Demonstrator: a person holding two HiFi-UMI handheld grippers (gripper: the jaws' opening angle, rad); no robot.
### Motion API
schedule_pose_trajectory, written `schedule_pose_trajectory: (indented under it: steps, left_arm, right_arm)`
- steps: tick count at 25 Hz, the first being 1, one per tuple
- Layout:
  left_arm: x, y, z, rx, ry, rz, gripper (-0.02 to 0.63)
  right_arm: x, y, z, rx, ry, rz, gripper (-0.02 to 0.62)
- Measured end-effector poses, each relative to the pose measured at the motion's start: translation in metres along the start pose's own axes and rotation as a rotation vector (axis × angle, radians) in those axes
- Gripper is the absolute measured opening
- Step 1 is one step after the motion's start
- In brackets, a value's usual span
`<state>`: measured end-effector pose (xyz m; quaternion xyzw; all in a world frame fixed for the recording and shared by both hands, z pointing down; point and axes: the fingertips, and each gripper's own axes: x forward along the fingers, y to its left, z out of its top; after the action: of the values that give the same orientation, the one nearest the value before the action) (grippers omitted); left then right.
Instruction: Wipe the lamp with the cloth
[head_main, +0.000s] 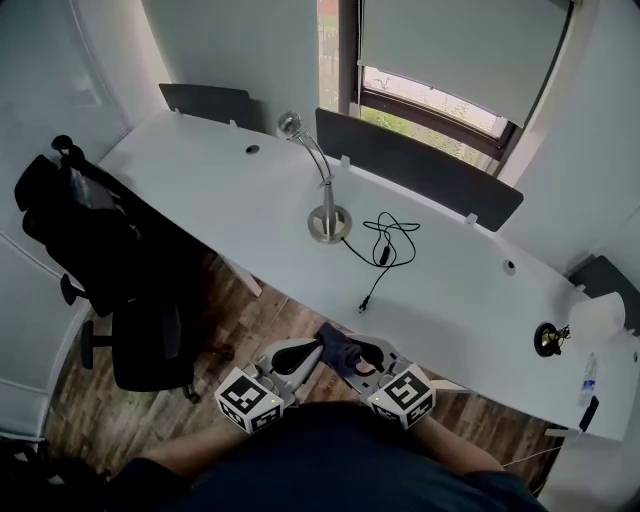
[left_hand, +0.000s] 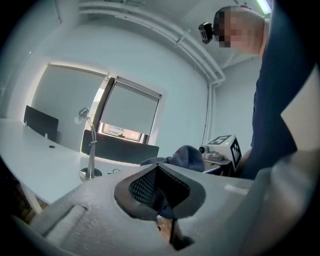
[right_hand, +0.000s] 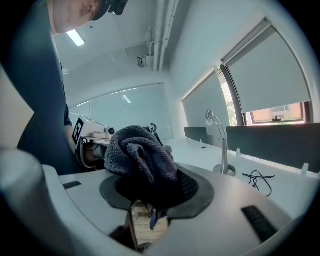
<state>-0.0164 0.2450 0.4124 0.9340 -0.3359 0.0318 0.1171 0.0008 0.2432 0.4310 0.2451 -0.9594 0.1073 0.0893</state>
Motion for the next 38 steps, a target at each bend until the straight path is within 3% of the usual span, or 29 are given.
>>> schedule_pose_trajectory:
  steps: [9,15,23,28,32,36,38]
  left_arm:
    - [0.021,-0.013,-0.012,-0.02,0.008,0.055,0.006]
    - [0.043,0.007,-0.006,-0.02,-0.008,0.033,0.006]
    - [0.081,0.096,0.013,-0.047,-0.026,-0.064,0.006]
    - [0.097,0.162,0.033,-0.031,0.009,-0.173,0.006]
    - [0.106,0.212,0.053,-0.081,0.004,-0.187,0.006]
    - [0.122,0.231,0.054,-0.117,0.019,-0.209,0.006]
    - [0.129,0.235,0.053,-0.098,0.027,-0.22,0.006]
  right_arm:
    - [-0.019,-0.021,-0.022,0.038,0.009,0.039,0.158]
    - [-0.01,-0.05,-0.021,0.032,0.025,0.015,0.158]
    - [0.051,-0.118,-0.003,0.042,0.057,-0.104,0.158]
    - [0.104,-0.16,0.02,0.064,0.076,-0.193,0.158]
    - [0.138,-0.181,0.034,0.079,0.071,-0.253,0.158]
    - [0.151,-0.196,0.037,0.091,0.084,-0.273,0.158]
    - [0.151,-0.206,0.033,0.096,0.096,-0.273,0.158]
